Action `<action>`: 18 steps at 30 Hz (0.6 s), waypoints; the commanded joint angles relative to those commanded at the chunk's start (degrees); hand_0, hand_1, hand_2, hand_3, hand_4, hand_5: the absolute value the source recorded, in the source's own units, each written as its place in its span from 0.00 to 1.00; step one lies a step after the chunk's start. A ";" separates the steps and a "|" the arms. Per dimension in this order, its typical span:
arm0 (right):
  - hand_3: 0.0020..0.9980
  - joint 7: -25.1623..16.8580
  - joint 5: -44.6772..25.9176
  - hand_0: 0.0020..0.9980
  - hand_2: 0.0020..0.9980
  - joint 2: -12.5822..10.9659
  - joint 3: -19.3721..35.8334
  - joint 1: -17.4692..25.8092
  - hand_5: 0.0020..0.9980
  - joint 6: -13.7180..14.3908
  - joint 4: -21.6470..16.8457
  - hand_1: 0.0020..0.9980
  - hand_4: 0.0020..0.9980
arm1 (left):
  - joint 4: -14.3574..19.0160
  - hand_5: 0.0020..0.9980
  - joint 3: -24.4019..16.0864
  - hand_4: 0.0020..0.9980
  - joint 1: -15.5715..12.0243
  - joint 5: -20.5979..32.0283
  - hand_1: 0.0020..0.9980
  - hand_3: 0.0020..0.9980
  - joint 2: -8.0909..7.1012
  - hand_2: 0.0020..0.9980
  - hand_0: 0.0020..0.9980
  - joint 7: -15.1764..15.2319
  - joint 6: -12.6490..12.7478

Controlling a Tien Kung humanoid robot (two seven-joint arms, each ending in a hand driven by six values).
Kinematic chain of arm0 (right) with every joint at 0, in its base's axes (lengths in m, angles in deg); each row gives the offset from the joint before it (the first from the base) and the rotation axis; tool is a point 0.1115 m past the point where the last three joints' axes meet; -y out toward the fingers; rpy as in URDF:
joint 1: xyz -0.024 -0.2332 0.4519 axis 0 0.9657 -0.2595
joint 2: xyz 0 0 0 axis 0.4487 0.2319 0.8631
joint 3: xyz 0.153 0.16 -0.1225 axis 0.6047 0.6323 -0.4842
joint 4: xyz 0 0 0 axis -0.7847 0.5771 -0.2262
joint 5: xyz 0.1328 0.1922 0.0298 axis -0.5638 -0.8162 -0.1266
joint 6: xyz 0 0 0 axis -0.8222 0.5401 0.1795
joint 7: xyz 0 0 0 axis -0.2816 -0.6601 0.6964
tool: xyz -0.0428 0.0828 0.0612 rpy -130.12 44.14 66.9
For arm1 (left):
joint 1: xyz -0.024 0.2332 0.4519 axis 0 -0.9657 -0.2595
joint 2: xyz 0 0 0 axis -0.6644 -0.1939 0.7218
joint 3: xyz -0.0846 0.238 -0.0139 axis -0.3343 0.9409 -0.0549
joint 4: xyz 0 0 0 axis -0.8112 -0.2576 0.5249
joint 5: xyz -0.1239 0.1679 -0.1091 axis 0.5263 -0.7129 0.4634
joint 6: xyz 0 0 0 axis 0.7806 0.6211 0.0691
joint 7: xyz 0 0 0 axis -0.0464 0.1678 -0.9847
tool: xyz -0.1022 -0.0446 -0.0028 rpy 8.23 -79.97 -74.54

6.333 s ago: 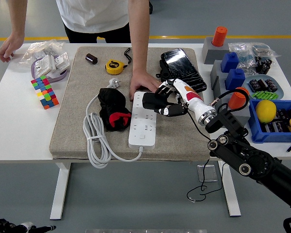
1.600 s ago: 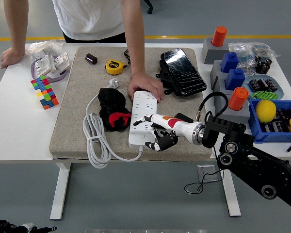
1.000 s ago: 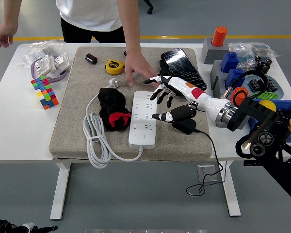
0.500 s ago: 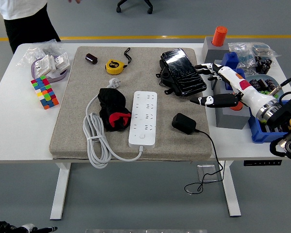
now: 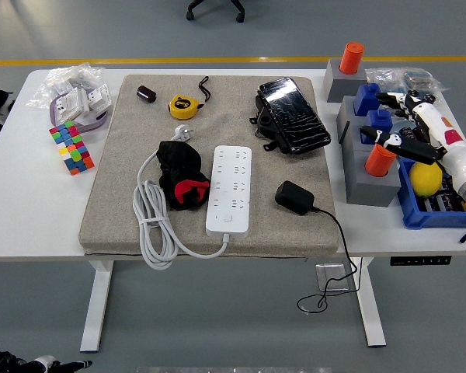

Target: Pull the plug out and thorw away

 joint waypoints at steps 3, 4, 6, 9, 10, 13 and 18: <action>0.92 0.40 0.07 0.97 0.90 0.09 0.41 0.89 0.77 -0.49 -0.32 0.95 1.00 | 0.00 0.70 -0.25 0.84 -0.04 -0.38 0.66 0.67 0.01 0.69 0.53 -0.15 -0.08; 0.92 0.46 0.05 0.97 0.90 0.27 0.76 1.25 0.77 -0.58 -0.54 0.95 1.00 | 0.02 0.70 -0.20 0.84 -0.04 -0.34 0.66 0.67 0.02 0.69 0.53 -0.09 -0.05; 0.92 0.51 -0.13 0.95 0.89 0.51 1.30 1.68 0.78 -0.70 -0.89 0.93 1.00 | 0.04 0.70 -0.11 0.84 0.05 -0.27 0.67 0.67 0.05 0.69 0.53 -0.02 -0.01; 0.92 0.48 -0.53 0.95 0.89 0.64 2.54 2.42 0.78 -1.25 -1.57 0.93 1.00 | 0.12 0.70 -0.20 0.84 0.35 -0.53 0.67 0.67 0.05 0.69 0.53 -0.02 -0.04; 0.92 0.41 -0.68 0.95 0.89 0.61 2.81 2.60 0.78 -1.34 -1.72 0.93 1.00 | 0.13 0.70 -0.23 0.84 0.42 -0.59 0.67 0.67 0.04 0.69 0.53 -0.03 -0.04; 0.91 0.14 -1.14 0.93 0.88 0.39 3.56 3.15 0.79 -1.31 -2.16 0.90 1.00 | 0.16 0.70 -0.32 0.84 0.63 -0.81 0.67 0.67 -0.01 0.69 0.53 -0.04 -0.05; 0.91 -0.01 -2.60 0.93 0.88 0.53 3.80 3.63 0.79 -1.49 -3.03 0.90 1.00 | 0.05 0.70 -0.90 0.84 0.57 -1.67 0.66 0.67 -0.15 0.69 0.53 -0.47 -0.23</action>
